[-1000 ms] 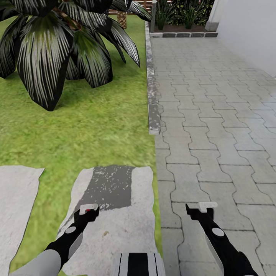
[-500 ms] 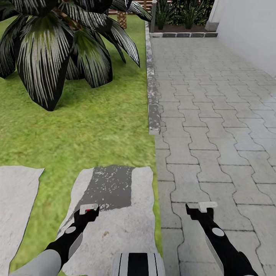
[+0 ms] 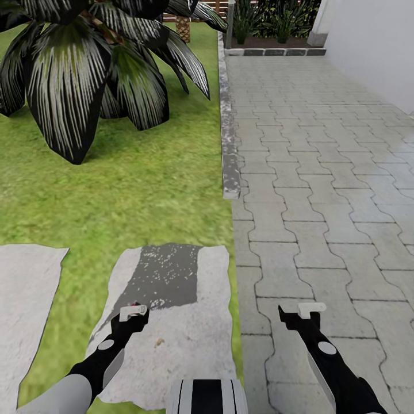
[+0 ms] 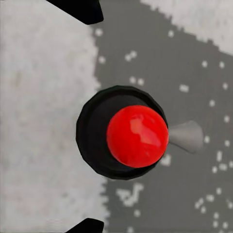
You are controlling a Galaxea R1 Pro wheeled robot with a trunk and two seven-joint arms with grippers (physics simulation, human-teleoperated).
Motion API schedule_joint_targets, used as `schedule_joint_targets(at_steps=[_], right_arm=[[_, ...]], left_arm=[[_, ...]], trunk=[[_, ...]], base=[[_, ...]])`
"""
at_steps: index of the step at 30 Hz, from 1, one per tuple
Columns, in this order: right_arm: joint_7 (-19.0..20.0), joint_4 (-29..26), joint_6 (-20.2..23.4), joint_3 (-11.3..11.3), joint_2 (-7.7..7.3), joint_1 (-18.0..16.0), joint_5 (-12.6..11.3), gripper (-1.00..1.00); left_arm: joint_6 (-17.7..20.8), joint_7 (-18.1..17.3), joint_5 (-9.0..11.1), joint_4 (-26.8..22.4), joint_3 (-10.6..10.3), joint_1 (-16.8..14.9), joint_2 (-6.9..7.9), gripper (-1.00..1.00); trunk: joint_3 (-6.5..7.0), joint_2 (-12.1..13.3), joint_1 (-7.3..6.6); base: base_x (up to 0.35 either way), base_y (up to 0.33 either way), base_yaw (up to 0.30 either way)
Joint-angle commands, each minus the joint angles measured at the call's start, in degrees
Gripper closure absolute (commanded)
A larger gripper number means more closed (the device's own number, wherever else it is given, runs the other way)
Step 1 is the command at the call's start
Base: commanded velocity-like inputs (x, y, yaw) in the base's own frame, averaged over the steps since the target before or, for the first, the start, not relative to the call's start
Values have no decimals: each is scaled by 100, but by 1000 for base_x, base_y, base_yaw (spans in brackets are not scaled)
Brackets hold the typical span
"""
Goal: In the garden, pick up the pesticide atomizer on the floor and spray pesticide onto both trees until each tree trunk is fully covered.
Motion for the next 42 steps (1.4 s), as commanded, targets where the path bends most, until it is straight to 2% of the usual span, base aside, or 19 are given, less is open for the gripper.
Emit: schedule_joint_targets(at_steps=[1,12,17,33,34,42], right_arm=[[0,-1,0,0,0,1,0,-100],[0,-2,0,0,0,1,0,-100],[0,-1,0,0,0,-3,0,-100],[0,1,0,0,0,-1,0,-100],[0,5,0,0,0,0,0,-100],[0,7,0,0,0,1,0,-100]], left_arm=[[0,0,0,0,0,2,1,-100],[-232,-3,-69,39,1,9,-4,-100],[-249,-1,-149,44,8,9,-12,-100],[-250,2,-158,45,9,9,-14,-100],[-258,-1,-158,45,9,9,-23,100],[-259,4,-158,45,9,9,-14,100]], trunk=[[0,0,0],[0,0,0],[0,0,0],[0,0,0],[0,0,0],[0,0,0]], base=[[-5,0,0],[-1,0,0],[0,0,0],[30,0,0],[0,0,0],[0,0,0]])
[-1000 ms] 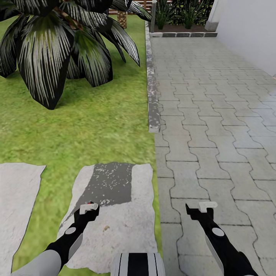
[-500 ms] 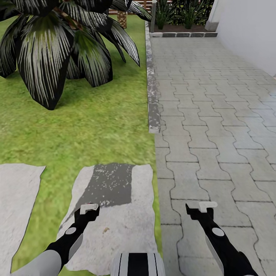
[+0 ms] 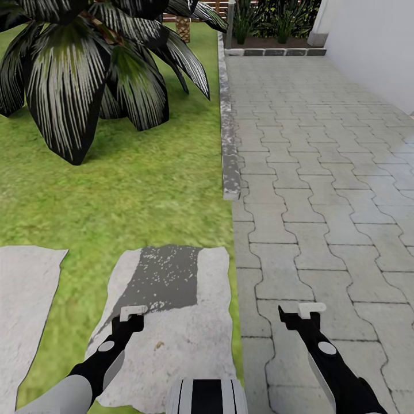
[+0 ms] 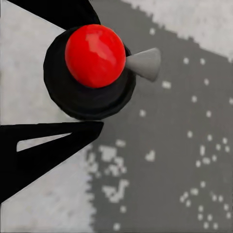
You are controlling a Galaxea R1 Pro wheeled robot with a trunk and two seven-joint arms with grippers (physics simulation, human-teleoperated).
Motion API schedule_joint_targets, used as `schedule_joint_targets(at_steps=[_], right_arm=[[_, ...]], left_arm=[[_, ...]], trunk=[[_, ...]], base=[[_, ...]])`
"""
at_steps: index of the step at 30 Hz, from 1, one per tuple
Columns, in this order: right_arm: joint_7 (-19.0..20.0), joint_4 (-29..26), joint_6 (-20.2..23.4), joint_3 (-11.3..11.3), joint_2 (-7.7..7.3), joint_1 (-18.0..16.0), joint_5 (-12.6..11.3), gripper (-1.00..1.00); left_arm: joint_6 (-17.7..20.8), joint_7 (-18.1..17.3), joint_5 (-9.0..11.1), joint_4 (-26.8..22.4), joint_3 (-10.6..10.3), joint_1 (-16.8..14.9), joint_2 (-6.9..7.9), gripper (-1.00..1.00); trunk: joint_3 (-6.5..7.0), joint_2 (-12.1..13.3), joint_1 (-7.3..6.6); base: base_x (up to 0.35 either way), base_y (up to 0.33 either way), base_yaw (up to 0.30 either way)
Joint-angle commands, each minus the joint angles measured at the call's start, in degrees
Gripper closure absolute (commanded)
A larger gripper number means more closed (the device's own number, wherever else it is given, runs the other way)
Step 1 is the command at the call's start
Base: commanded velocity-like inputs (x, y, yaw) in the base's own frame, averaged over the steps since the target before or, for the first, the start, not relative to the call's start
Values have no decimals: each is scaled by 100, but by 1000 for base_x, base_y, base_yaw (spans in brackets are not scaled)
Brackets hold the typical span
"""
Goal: In the garden, pick up the pesticide atomizer on the floor and spray pesticide onto both trees until each tree trunk is fully covered.
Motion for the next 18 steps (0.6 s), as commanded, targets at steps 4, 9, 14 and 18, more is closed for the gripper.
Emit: schedule_joint_targets(at_steps=[4,9,14,18], right_arm=[[0,-1,0,0,0,-2,0,-100],[0,-3,0,0,0,-1,0,-100],[0,-2,0,0,0,-1,0,-100],[0,-4,0,0,0,-4,0,-100]], left_arm=[[0,2,-4,0,1,0,0,100],[-7,-5,-4,-6,1,0,2,100],[-1,-6,-4,-22,1,0,1,100],[0,-7,-4,-34,0,0,0,100]], trunk=[[0,0,0],[0,0,0],[44,3,-5],[133,8,-16]], base=[[0,0,0],[0,0,0],[0,0,0],[0,0,0]])
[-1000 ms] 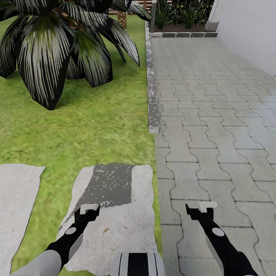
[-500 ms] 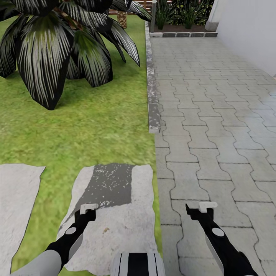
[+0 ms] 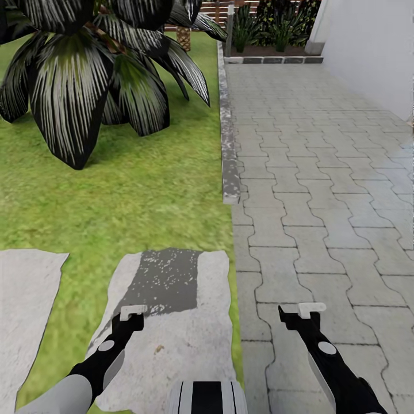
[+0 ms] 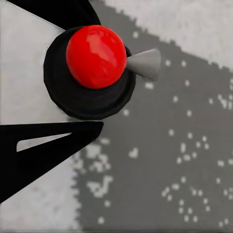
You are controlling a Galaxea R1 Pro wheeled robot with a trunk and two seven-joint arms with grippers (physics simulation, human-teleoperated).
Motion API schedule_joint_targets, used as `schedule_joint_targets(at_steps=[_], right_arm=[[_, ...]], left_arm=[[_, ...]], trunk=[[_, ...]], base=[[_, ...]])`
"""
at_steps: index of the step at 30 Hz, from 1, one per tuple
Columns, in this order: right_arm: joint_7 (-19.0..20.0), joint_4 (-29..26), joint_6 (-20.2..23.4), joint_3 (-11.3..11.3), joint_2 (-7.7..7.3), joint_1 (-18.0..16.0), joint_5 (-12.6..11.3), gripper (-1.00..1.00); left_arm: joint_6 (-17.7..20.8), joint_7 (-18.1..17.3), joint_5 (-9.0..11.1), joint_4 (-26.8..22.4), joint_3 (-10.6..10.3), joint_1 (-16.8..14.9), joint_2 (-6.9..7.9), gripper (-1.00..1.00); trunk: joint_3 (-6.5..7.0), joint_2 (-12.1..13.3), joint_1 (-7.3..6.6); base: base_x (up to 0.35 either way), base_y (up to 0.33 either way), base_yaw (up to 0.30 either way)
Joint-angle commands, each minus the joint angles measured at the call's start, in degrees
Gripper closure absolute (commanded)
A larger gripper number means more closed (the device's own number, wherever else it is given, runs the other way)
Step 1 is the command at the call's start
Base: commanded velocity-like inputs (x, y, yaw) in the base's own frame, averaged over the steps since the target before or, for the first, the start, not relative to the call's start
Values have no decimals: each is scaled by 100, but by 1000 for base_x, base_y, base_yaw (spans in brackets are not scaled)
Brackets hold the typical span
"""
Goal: In the garden, pick up the pesticide atomizer on the floor and spray pesticide onto both trees until each tree trunk is fully covered.
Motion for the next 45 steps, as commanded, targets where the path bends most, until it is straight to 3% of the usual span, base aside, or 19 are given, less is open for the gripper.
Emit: schedule_joint_targets(at_steps=[1,38,39,41,45], right_arm=[[0,0,0,0,0,1,0,-100],[2,9,-22,17,12,4,-8,-100],[0,4,-34,14,9,6,2,-100],[2,-13,-35,7,2,12,0,-100],[7,-15,-35,12,0,13,-4,-100]], left_arm=[[0,-1,0,-1,1,0,0,100],[148,7,9,31,8,-16,18,100],[548,4,1,34,10,-10,77,100],[624,7,17,42,15,0,193,100],[638,8,23,37,25,88,252,100]], trunk=[[23,2,-2],[843,51,-98],[870,52,-100],[929,55,-105],[1053,60,-116]], base=[[0,0,0],[0,0,0],[0,0,0],[0,0,0],[0,0,0]])
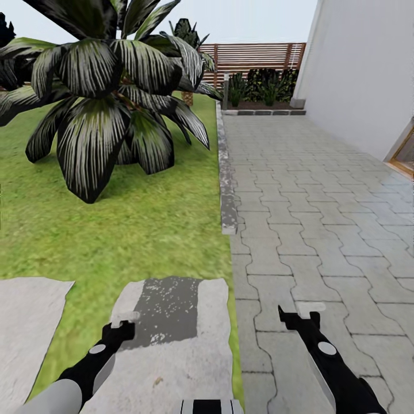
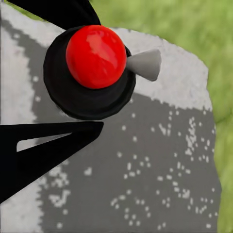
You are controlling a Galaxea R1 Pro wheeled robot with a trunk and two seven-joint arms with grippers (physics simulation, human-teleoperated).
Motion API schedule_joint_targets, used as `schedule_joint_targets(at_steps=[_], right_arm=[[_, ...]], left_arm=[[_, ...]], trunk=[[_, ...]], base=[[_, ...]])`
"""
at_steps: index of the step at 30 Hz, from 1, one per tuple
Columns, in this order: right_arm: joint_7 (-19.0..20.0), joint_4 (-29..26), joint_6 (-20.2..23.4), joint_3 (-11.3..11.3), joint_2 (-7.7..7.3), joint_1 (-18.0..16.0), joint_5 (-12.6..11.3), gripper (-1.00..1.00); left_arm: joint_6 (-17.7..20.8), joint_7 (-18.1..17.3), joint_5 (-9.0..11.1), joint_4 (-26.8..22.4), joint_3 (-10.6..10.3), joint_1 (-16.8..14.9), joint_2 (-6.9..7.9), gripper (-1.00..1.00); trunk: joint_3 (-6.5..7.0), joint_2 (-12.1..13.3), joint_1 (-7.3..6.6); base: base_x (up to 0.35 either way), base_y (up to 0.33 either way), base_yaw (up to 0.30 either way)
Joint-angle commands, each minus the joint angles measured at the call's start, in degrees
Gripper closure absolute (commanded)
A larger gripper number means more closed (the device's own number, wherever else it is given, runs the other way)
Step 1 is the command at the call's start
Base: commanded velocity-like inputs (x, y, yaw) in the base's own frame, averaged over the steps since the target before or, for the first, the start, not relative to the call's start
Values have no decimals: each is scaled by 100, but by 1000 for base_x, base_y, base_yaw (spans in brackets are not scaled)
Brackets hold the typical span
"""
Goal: In the garden, pick up the pesticide atomizer on the floor and spray pesticide onto both trees until each tree trunk is fully covered.
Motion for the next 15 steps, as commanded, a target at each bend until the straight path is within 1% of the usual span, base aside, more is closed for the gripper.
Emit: schedule_joint_targets(at_steps=[1,5,11,15], right_arm=[[-1,2,2,2,0,0,-2,-100],[2,9,8,5,2,0,-4,-100],[2,18,15,6,8,0,-5,-100],[2,26,17,12,8,0,0,-100]], left_arm=[[1,-1,4,-4,3,10,11,100],[34,-1,0,-39,17,25,26,100],[351,0,9,-66,26,27,29,100],[435,0,12,-72,27,28,30,100]], trunk=[[32,2,-2],[156,7,-12],[343,15,-28],[467,21,-38]], base=[[0,0,0],[0,0,0],[0,0,0],[0,0,0]])
